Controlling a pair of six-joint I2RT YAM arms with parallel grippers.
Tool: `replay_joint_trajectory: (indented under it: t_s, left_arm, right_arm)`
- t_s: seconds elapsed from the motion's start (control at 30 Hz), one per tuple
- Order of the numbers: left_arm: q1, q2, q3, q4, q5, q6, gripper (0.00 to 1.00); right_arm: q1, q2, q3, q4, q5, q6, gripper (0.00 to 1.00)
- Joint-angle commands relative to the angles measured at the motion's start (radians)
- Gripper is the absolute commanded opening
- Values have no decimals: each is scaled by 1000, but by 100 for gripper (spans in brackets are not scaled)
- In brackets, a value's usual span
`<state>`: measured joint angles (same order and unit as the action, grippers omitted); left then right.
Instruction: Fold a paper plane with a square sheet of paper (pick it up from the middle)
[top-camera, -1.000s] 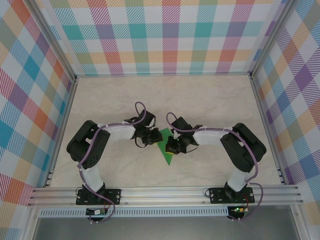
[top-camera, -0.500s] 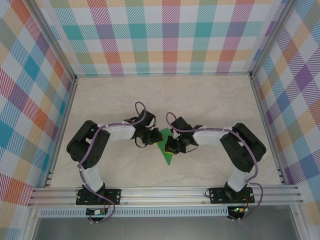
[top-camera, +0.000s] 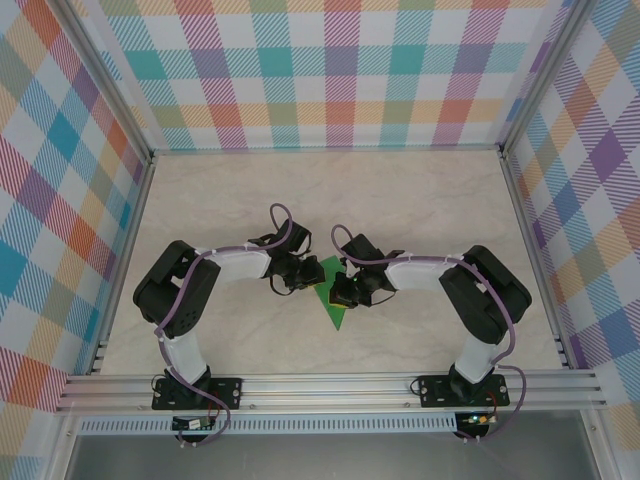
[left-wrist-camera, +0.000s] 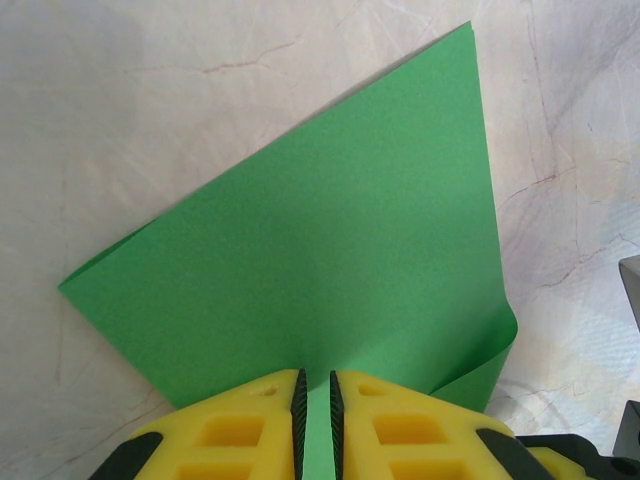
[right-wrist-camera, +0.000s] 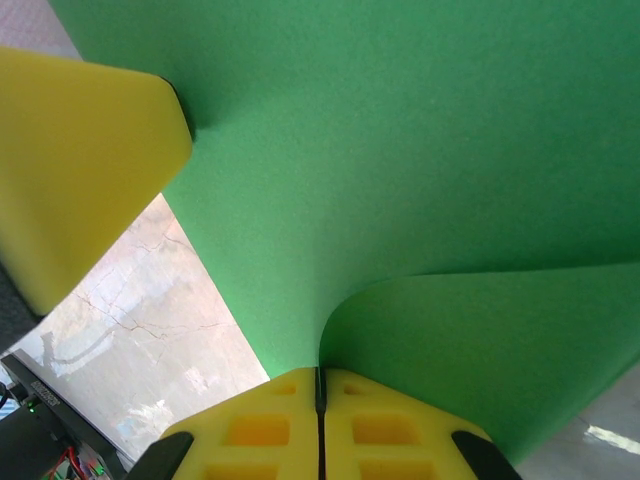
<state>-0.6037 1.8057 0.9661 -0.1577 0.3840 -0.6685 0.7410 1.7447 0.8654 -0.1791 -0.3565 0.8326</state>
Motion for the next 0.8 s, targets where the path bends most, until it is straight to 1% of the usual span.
replay_joint_trajectory:
  t_s: [0.0, 0.17, 0.23, 0.37, 0.53, 0.63, 0.77]
  left_arm:
    - [9, 9, 17, -25, 16, 0, 16]
    - [9, 4, 22, -32, 12, 2, 16]
    - [9, 2, 23, -40, 7, 2, 17]
    - [12, -32, 31, -66, -29, -7, 17]
    - [36, -101, 27, -102, -83, -35, 18]
    - [54, -123, 12, -98, -73, -49, 18]
    - [58, -126, 1, -69, -14, -56, 19]
  right_arm:
    - [6, 16, 6, -45, 23, -23, 7]
    - [9, 32, 8, -40, 21, -20, 10]
    - [9, 33, 7, -44, 23, -18, 14]
    - [11, 35, 6, -46, 23, -16, 29]
    - [11, 36, 3, -43, 23, -18, 39]
    - [11, 35, -2, -39, 24, -20, 42]
    - [11, 34, -8, -35, 27, -20, 44]
